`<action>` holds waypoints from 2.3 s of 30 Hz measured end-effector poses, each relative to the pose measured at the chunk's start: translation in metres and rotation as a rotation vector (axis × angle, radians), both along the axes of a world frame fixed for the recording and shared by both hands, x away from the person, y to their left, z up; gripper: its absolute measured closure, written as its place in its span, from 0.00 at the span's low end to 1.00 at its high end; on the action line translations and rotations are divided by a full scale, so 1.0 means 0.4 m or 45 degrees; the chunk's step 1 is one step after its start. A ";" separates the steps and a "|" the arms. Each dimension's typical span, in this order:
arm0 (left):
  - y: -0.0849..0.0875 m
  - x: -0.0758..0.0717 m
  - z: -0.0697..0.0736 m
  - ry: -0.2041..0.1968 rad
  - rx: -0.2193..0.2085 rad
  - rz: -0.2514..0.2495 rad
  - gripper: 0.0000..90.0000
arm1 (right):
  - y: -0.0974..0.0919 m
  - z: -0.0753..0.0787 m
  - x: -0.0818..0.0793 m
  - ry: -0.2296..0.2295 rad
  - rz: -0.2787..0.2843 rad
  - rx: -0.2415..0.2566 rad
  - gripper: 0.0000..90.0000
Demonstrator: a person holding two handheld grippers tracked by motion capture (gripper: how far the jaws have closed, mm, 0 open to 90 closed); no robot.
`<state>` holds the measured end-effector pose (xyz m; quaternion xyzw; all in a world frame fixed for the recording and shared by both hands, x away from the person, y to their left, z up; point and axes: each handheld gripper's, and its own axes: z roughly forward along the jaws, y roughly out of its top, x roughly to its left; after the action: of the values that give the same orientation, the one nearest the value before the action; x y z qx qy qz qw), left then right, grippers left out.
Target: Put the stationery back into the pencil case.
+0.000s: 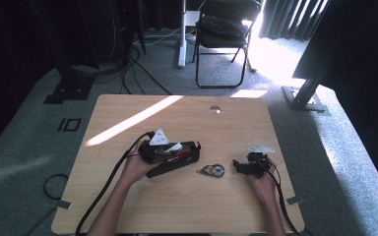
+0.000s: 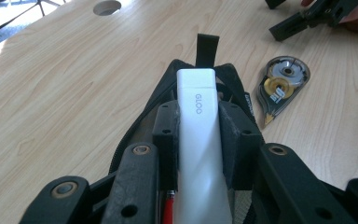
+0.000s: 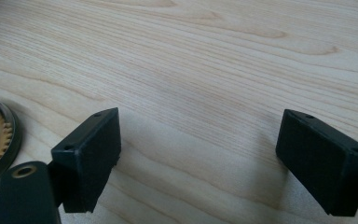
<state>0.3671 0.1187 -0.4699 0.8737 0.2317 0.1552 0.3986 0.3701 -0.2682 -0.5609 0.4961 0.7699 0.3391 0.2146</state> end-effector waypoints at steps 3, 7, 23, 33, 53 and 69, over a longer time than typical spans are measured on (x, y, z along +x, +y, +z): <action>-0.001 0.002 -0.004 0.006 -0.002 0.000 0.79 | 0.000 0.000 0.000 0.000 0.000 0.000 0.15; -0.002 0.006 -0.008 0.008 0.003 -0.004 0.78 | 0.000 0.000 0.000 0.000 0.000 0.000 0.15; -0.006 0.018 -0.027 0.032 0.016 0.004 0.78 | 0.000 0.000 0.000 0.000 0.000 0.000 0.15; -0.010 0.021 -0.037 0.045 0.038 -0.003 0.78 | 0.000 0.000 0.000 0.000 0.000 0.000 0.15; -0.007 0.009 -0.027 0.056 0.076 -0.005 0.79 | 0.000 0.000 0.000 0.000 0.000 0.000 0.15; 0.026 -0.018 -0.017 0.055 0.138 0.016 0.79 | 0.000 0.000 0.000 -0.001 0.000 0.000 0.15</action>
<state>0.3600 0.1290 -0.4767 0.8958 0.2369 0.1508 0.3446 0.3701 -0.2682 -0.5609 0.4961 0.7699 0.3393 0.2147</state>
